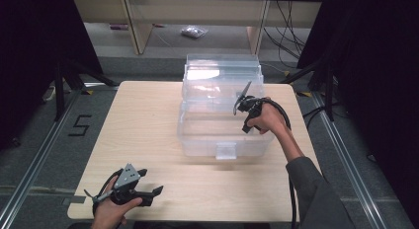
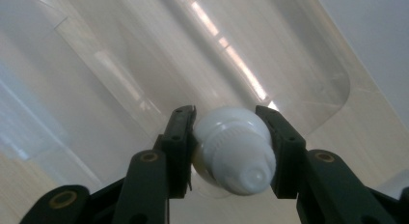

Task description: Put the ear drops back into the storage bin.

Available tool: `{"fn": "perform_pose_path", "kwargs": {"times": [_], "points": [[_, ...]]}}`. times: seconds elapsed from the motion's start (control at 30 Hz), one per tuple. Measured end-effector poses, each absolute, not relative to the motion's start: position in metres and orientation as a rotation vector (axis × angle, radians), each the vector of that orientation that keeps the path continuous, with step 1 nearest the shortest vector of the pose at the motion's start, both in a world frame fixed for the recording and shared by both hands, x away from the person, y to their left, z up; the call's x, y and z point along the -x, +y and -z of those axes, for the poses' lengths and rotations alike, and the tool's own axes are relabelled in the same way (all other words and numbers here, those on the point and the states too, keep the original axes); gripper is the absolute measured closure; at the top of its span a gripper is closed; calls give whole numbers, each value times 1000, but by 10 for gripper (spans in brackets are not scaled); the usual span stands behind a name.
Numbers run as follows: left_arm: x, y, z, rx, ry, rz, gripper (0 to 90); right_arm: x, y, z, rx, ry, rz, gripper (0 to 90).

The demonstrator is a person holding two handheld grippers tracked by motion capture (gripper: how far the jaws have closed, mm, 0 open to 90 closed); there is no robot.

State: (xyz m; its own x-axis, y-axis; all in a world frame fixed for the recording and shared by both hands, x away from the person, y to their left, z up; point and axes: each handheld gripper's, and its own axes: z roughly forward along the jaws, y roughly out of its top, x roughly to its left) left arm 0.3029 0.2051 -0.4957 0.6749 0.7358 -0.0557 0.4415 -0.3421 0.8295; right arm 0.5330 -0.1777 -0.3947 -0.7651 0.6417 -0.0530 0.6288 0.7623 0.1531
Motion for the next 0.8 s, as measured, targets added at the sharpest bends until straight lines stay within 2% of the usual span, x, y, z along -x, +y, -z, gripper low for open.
{"fn": "perform_pose_path", "kwargs": {"times": [0.8], "points": [[-303, 205, 496, -1995, 912, -414, 160, -544, -197, 422, -1148, 2843, -116, 600]]}}
